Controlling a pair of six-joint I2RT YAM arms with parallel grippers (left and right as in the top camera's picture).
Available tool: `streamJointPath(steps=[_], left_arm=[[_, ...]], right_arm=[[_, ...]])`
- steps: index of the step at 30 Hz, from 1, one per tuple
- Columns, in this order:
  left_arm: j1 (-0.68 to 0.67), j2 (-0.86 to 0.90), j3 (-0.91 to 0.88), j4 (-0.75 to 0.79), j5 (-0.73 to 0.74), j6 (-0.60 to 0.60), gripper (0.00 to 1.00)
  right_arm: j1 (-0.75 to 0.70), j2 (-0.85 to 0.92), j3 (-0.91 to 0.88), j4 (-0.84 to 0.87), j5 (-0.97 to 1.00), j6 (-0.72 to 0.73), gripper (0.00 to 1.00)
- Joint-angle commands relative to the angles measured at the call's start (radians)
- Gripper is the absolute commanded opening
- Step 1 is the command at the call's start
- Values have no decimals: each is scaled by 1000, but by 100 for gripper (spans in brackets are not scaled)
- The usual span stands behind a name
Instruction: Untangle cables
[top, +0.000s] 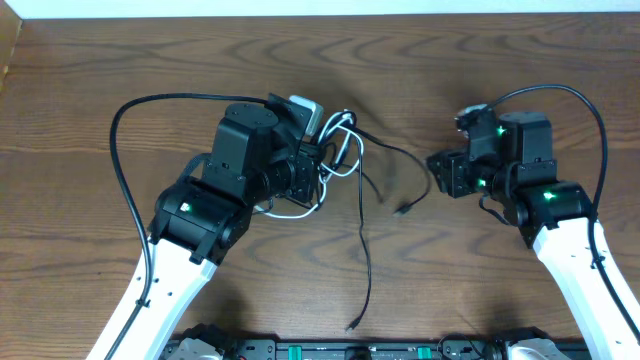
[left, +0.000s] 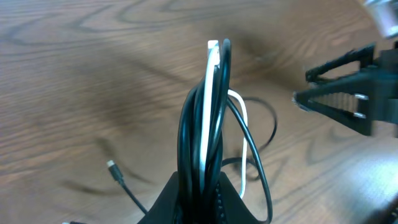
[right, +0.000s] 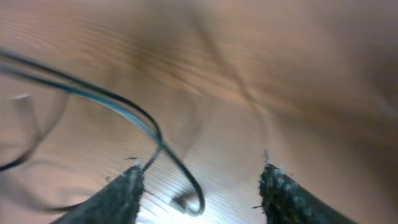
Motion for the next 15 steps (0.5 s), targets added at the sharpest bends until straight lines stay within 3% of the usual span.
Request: streamJointPath(steps=[1,10,15], left_arm=[[4,-13,17,10,-49,5,8],[4,-13,17,109,-49,-55,7],[4,-13,17,189,-50,-129,8]], right_arm=[[0,-1,6,98,-338,-52,63],[8,-1,6,426,-470,183,77],[42,-1,6,520,-475,164,82]])
